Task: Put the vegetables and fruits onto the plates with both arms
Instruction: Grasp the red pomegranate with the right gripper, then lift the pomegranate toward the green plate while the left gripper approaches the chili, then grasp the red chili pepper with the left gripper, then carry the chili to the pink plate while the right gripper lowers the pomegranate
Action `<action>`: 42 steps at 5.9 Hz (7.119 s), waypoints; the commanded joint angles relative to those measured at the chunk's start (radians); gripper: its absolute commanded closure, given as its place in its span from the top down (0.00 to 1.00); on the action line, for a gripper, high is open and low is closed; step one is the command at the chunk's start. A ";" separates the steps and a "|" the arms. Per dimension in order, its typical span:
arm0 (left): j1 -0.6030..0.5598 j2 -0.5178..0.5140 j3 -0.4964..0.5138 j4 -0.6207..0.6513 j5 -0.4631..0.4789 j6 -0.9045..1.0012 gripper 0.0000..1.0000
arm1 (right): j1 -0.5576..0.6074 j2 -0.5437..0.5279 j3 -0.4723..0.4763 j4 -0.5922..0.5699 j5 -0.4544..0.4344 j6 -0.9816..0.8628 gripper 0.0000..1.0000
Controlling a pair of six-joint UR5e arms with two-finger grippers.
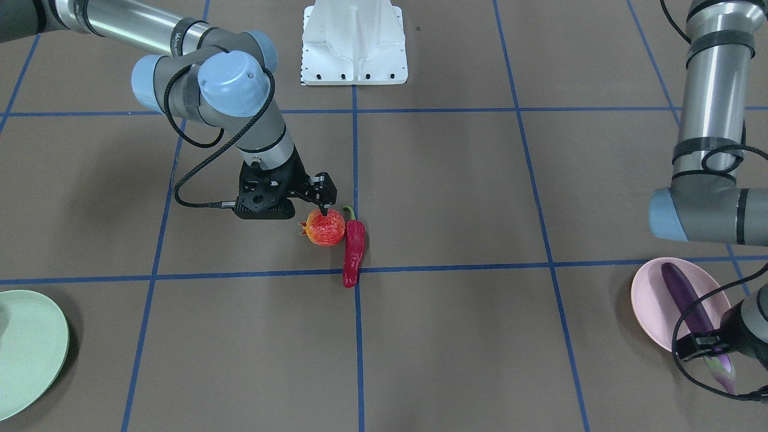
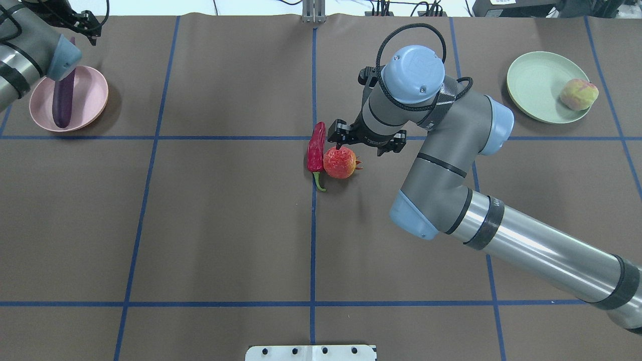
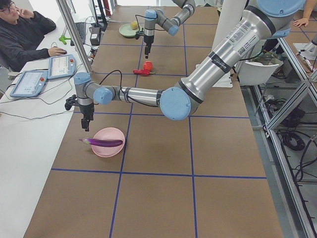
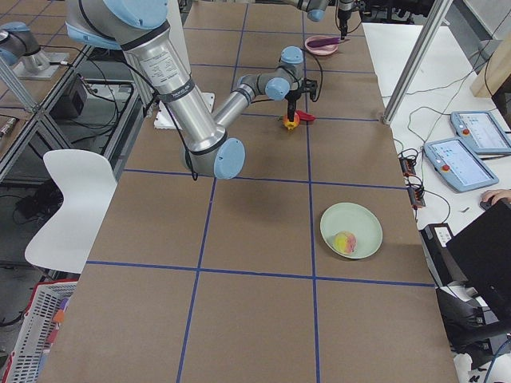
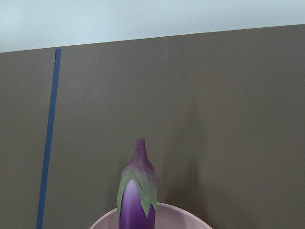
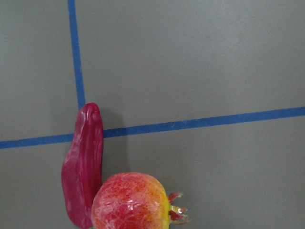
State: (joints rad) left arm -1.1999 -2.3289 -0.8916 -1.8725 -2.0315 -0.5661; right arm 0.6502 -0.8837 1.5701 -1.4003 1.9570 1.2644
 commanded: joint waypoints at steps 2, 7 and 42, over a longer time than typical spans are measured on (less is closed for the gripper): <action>0.000 0.002 -0.016 -0.005 -0.015 -0.024 1.00 | -0.041 0.040 -0.111 0.109 -0.055 0.004 1.00; 0.002 0.008 -0.015 -0.007 -0.015 -0.024 1.00 | -0.069 0.041 -0.134 0.109 -0.090 -0.003 1.00; 0.048 0.000 -0.262 0.044 -0.277 -0.147 0.00 | 0.534 -0.273 -0.346 0.182 0.111 -1.036 0.48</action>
State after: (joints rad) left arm -1.0981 -2.3819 -1.1521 -1.8532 -2.3079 -0.8463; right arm 1.1764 -1.1541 1.2307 -1.2157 2.0684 0.2481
